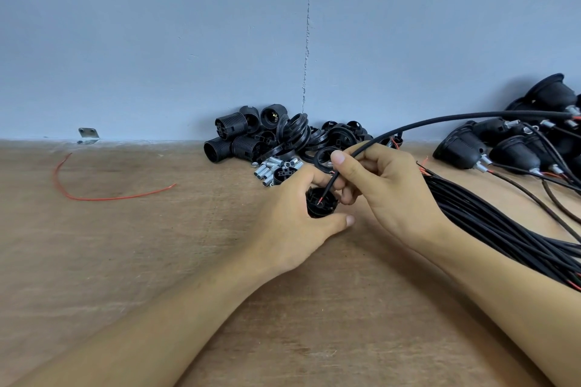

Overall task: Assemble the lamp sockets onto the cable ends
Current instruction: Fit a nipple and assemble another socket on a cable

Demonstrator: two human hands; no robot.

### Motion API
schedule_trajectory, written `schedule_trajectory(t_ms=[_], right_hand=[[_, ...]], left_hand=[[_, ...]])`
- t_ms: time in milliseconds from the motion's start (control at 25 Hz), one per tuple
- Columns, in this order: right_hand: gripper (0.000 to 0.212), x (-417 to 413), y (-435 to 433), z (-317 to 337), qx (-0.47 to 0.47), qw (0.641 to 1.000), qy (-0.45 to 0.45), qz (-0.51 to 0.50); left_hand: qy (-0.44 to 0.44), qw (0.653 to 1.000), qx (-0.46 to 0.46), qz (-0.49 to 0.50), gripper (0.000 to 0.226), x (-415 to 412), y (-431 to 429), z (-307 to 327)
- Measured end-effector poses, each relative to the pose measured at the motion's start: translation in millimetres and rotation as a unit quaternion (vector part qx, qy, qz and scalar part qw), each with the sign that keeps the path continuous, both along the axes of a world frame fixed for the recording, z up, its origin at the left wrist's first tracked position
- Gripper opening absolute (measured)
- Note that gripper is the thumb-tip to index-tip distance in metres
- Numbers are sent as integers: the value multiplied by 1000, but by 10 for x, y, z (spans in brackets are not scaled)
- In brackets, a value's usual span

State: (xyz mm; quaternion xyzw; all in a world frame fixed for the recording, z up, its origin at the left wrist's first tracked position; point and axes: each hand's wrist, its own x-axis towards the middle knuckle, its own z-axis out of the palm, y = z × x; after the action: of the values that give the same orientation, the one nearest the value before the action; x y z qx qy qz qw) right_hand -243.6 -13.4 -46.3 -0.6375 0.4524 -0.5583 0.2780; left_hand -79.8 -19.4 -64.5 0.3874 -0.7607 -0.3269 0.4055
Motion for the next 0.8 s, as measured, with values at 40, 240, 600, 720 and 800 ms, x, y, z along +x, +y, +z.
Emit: schedule_trajectory(t_ms=[40, 240, 600, 720, 800], right_hand=[[27, 0, 3, 1, 1, 1000, 3, 5], [23, 16, 45, 0, -31, 998, 57, -15], [27, 65, 74, 15, 6, 997, 80, -12], [26, 75, 53, 19, 21, 996, 89, -9], [23, 73, 42, 34, 28, 999, 43, 4]], left_hand=[[-1, 1000, 0, -2, 30, 0, -1, -2], [-10, 1000, -13, 23, 28, -20, -12, -19], [-27, 999, -27, 9, 30, -51, 12, -12], [-4, 1000, 17, -1, 25, -36, 1, 15], [8, 996, 76, -38, 20, -27, -14, 40]])
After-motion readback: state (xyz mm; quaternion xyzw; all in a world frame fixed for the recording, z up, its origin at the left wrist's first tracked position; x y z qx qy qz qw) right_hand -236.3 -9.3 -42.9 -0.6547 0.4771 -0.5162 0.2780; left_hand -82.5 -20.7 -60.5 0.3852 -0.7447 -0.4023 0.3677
